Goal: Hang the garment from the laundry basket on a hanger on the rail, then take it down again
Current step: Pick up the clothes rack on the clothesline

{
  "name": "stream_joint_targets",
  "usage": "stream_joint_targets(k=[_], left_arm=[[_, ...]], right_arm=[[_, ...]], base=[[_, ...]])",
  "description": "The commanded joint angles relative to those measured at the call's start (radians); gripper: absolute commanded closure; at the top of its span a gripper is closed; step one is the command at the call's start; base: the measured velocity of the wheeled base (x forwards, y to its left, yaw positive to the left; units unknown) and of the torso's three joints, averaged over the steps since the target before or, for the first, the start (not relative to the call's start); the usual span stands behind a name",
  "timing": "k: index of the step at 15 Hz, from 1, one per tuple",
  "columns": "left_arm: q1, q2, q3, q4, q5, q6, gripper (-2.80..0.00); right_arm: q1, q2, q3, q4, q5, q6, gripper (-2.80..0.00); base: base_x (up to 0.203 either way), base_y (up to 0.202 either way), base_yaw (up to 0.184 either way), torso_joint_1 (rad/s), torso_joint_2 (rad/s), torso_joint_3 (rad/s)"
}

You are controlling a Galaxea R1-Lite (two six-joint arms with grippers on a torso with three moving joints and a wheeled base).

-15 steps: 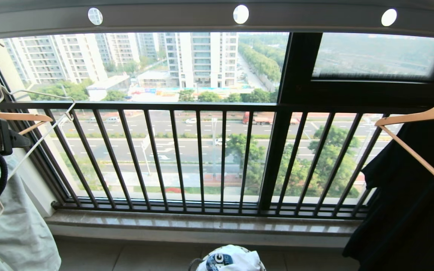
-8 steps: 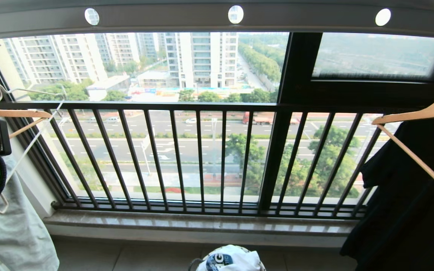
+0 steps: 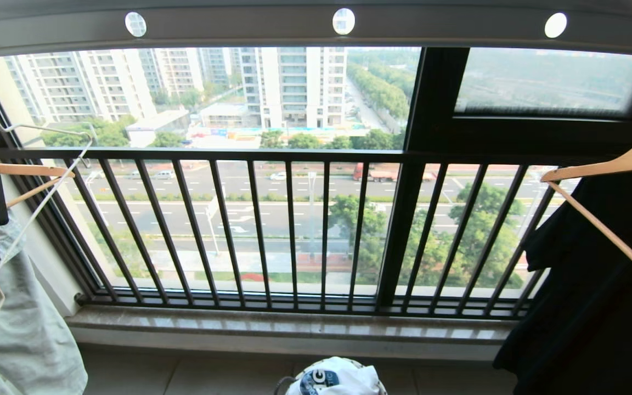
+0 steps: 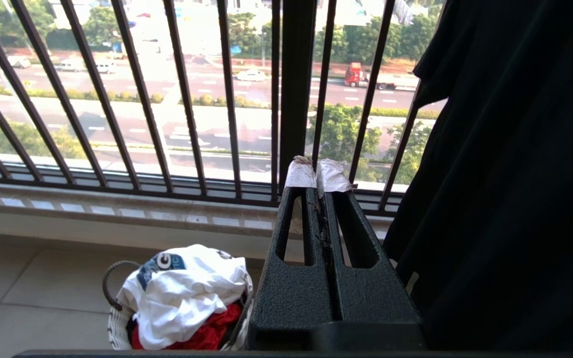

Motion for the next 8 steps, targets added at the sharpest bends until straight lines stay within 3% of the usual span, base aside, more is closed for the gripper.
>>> stream_joint_targets(k=[1, 8], left_arm=[[0.0, -0.01, -0.001, 0.003, 0.002, 0.0, 0.0], [-0.001, -0.019, 0.004, 0.003, 0.002, 0.006, 0.0]], right_arm=[[0.0, 0.001, 0.0, 0.0, 0.0, 0.0, 0.0], [0.0, 0.001, 0.0, -0.001, 0.0, 0.0, 0.0]], base=[[0.0, 0.0, 0.0, 0.0, 0.0, 0.0], [0.0, 0.0, 0.0, 0.0, 0.0, 0.0]])
